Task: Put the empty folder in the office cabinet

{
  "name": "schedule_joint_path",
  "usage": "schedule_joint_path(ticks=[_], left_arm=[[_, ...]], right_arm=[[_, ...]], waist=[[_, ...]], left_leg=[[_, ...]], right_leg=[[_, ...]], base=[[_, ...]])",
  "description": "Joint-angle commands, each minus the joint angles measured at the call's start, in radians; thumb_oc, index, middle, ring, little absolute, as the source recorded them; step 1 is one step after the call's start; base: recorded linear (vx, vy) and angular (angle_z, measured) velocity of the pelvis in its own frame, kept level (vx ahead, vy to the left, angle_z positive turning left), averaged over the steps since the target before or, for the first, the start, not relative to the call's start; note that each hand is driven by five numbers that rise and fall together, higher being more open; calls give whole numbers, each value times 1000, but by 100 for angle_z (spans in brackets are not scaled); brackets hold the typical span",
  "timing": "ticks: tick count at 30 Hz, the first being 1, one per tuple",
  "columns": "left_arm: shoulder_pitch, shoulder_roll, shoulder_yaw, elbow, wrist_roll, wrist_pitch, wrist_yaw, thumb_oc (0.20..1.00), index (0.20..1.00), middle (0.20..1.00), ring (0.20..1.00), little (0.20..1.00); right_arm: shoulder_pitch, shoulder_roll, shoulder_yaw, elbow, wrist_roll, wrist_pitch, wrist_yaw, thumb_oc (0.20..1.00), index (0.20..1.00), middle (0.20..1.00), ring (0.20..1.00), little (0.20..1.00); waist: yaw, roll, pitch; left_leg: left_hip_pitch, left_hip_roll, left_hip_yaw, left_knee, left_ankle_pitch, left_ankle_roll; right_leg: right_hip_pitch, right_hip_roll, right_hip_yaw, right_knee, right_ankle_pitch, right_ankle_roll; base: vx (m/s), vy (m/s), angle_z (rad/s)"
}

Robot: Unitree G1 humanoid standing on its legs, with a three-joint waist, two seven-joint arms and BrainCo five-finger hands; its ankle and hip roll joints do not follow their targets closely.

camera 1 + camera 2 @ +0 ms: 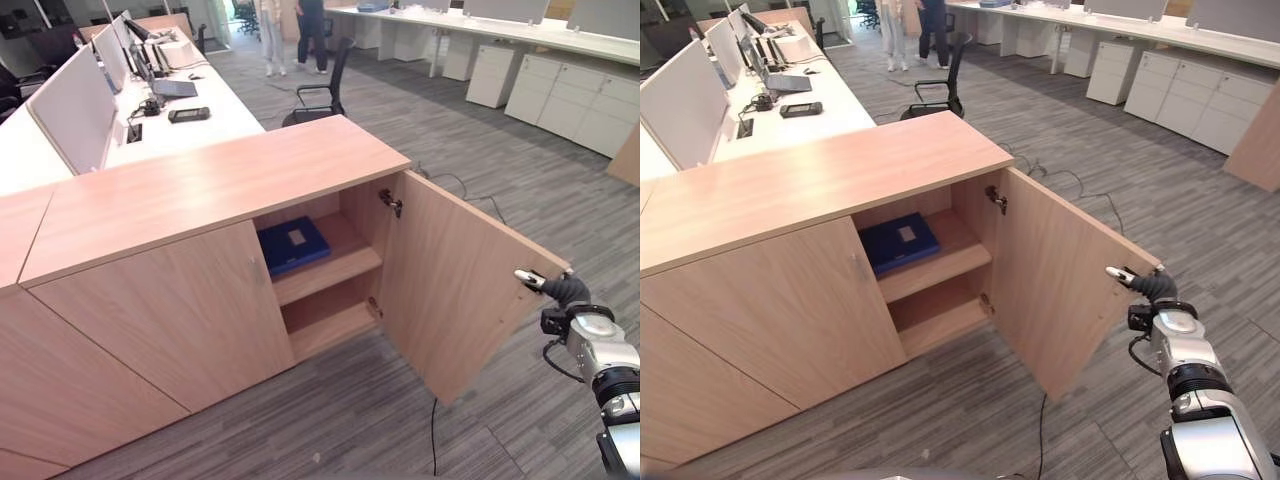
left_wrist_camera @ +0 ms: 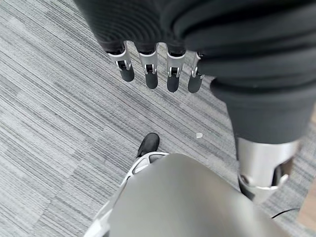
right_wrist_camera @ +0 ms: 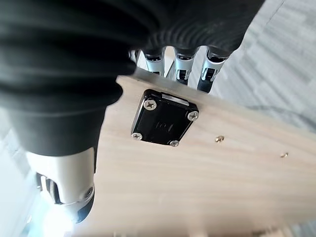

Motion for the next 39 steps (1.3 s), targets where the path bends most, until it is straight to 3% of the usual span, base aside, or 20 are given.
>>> schedule_joint_path(ticks=[1,4,9,12,17,22,24,29,34,37,39], left_arm=[[-18,5,-11,20,34,8,-19,1000,1000,1000,1000,1000],[-23,0,1,12,35,8,-19,1000,1000,1000,1000,1000],[-33,-10,18,-21,55,-5,1,1000,1000,1000,1000,1000],[-38,-9,21,-30,59,-12,24,1000,1000,1000,1000,1000],[-45,-10,29,-28,54,-17,39,1000,1000,1000,1000,1000],[-3,-33,72,-24,-43,-19,15,1000,1000,1000,1000,1000],[45,-43,79,5,-28,-9,-29,1000,1000,1000,1000,1000],[99,-35,92,51,3,-1,-44,1000,1000,1000,1000,1000],[107,-48,95,64,-67,11,-51,1000,1000,1000,1000,1000],[97,-48,103,59,-99,12,-43,1000,1000,1000,1000,1000],[28,-38,120,16,-208,4,-24,1000,1000,1000,1000,1000]], right_arm=[[-148,211,208,-172,42,-62,189,1000,1000,1000,1000,1000],[-93,260,265,-290,115,-52,232,1000,1000,1000,1000,1000],[74,421,496,-525,314,20,358,1000,1000,1000,1000,1000],[101,449,604,-582,370,52,403,1000,1000,1000,1000,1000],[113,448,630,-590,390,51,412,1000,1000,1000,1000,1000],[192,430,544,-485,374,35,392,1000,1000,1000,1000,1000],[242,408,494,-381,250,34,383,1000,1000,1000,1000,1000],[298,464,368,-18,-5,24,316,1000,1000,1000,1000,1000],[277,554,228,393,-178,29,217,1000,1000,1000,1000,1000],[267,562,184,503,-253,31,186,1000,1000,1000,1000,1000],[276,564,144,620,-343,46,151,1000,1000,1000,1000,1000]], waist=[[96,-39,-18],[95,-37,-15],[104,-34,-6],[113,-36,-1],[121,-42,2],[131,-49,-2],[137,-52,-3],[147,-57,-7],[155,-57,-12],[159,-55,-14],[160,-54,-22]], left_leg=[[-21,-18,-118,4,-62,-8],[-23,-19,-117,4,-60,-10],[-27,-16,-125,4,-55,-15],[-26,-13,-134,5,-55,-17],[-33,-11,-142,6,-53,-18],[-41,-12,-153,6,-49,-20],[-50,-12,-161,7,-47,-21],[-59,-13,-178,7,-46,-19],[-63,-16,-196,4,-48,-12],[-64,-19,-203,4,-49,-11],[-63,-22,-217,4,-52,-10]], right_leg=[[-46,38,17,40,-42,-17],[-49,39,16,42,-45,-18],[-47,35,-1,48,-49,-20],[-43,34,-11,48,-49,-20],[-46,30,-20,48,-46,-19],[-44,32,-28,45,-49,-18],[-45,33,-37,45,-51,-18],[-47,30,-48,41,-44,-17],[-43,27,-61,35,-37,-17],[-38,28,-65,32,-39,-18],[-27,28,-76,29,-45,-17]], base=[[-13,8,-15],[-8,11,-23],[1,8,-2],[-2,5,32],[-12,7,37],[-2,4,5],[0,0,0],[-8,-8,9],[3,-3,6],[27,2,8],[51,-4,22]])
